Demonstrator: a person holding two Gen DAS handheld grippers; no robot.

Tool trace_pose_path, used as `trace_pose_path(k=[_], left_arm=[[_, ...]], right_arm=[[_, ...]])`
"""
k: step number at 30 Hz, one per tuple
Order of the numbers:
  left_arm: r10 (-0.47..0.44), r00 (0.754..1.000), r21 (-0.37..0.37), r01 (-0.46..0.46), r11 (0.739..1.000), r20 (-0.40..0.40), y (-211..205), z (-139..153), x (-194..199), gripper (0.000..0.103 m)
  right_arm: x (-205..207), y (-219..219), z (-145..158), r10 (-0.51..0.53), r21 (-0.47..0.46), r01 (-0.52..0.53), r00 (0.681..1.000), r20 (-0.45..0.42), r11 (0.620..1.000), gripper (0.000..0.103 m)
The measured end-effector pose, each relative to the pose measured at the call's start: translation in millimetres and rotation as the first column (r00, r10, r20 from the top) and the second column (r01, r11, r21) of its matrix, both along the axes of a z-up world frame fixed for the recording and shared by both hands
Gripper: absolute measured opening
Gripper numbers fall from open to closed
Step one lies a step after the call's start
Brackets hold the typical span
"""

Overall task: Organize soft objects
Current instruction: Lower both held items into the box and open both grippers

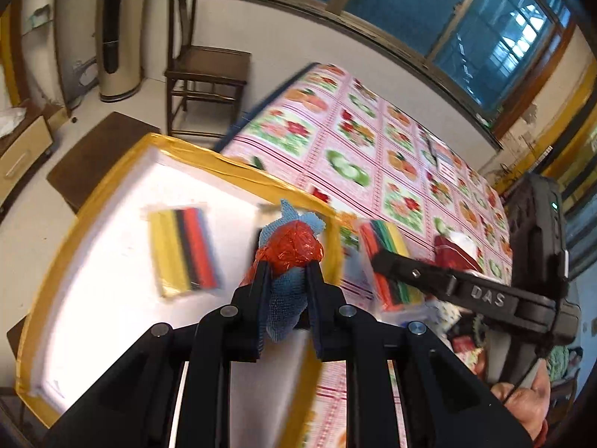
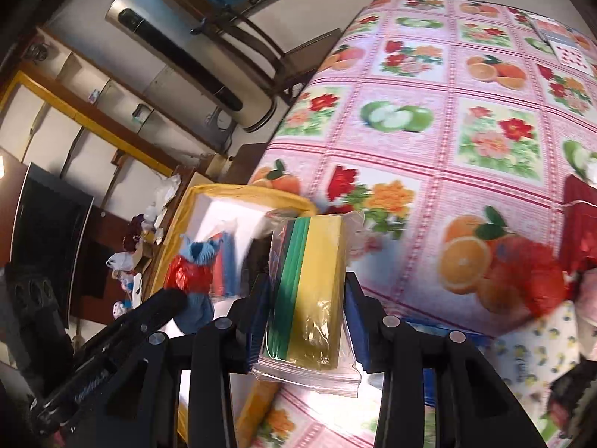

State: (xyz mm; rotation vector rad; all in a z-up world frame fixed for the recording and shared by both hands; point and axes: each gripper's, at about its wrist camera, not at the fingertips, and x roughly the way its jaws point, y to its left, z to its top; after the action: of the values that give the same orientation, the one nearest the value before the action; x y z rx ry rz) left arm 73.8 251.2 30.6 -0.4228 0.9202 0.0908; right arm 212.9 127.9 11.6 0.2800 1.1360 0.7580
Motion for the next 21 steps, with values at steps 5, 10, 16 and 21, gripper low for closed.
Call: trace_pose_path(k=[5, 10, 16, 21], left_arm=[[0.068, 0.997, 0.038, -0.067, 0.997, -0.032, 30.2, -14.6, 5.1, 0.016], [0.118, 0.991, 0.074, -0.113, 0.991, -0.068, 42.5, -35.6, 9.2, 0.017], [0.158, 0.985, 0.031, -0.156, 0.987, -0.069, 53.5, -41.0, 1.6, 0.037], [0.189, 0.982, 0.084, -0.188, 0.979, -0.001, 43.1, -21.0, -14.9, 0.070]], right_arm=[[-6.1, 50.6, -1.1, 0.063, 0.005, -0.063, 0.998, -0.002, 0.998, 0.039], [-11.4, 89.5, -9.2, 0.091, -0.039, -0.090, 0.996, 0.022, 0.995, 0.040], [-19.3, 79.4, -9.7, 0.082, 0.021, -0.082, 0.996, 0.021, 0.996, 0.043], [-38.8, 29.0, 9.0, 0.041, 0.080, -0.049, 0.995, 0.095, 0.996, 0.053]])
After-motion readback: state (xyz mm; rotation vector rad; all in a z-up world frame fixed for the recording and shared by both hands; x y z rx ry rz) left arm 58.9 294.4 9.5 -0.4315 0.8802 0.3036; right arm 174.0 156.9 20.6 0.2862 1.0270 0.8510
